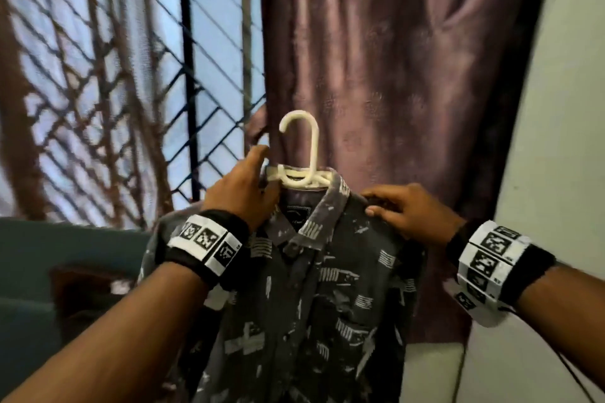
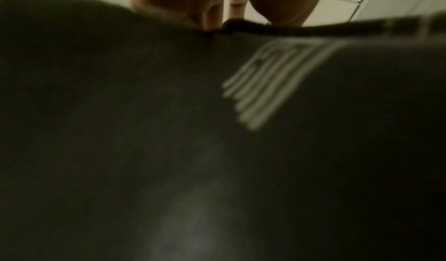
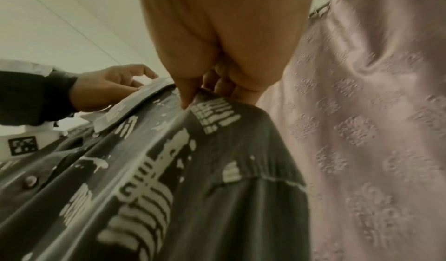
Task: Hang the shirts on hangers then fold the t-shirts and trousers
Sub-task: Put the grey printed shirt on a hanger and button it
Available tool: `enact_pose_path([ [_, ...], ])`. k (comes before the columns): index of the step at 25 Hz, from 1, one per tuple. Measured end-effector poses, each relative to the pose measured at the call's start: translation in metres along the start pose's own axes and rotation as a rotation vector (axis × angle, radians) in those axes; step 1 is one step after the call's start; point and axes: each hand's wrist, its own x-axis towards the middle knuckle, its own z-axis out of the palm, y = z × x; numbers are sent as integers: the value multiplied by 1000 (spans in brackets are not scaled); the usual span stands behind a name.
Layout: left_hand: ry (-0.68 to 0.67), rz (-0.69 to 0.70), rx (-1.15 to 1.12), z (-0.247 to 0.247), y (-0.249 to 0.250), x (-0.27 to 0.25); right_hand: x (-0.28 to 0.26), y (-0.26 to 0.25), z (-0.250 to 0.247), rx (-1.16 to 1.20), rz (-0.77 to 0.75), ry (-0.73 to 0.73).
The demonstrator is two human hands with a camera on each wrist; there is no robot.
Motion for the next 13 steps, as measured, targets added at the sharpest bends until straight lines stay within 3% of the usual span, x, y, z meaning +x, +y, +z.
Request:
enact_pose_path([
  [7, 3, 182, -256, 114, 169, 78, -62, 99, -160, -549, 212, 115],
  [13, -73, 339, -420, 212, 306, 151, -105, 153, -279, -1174, 488, 57],
])
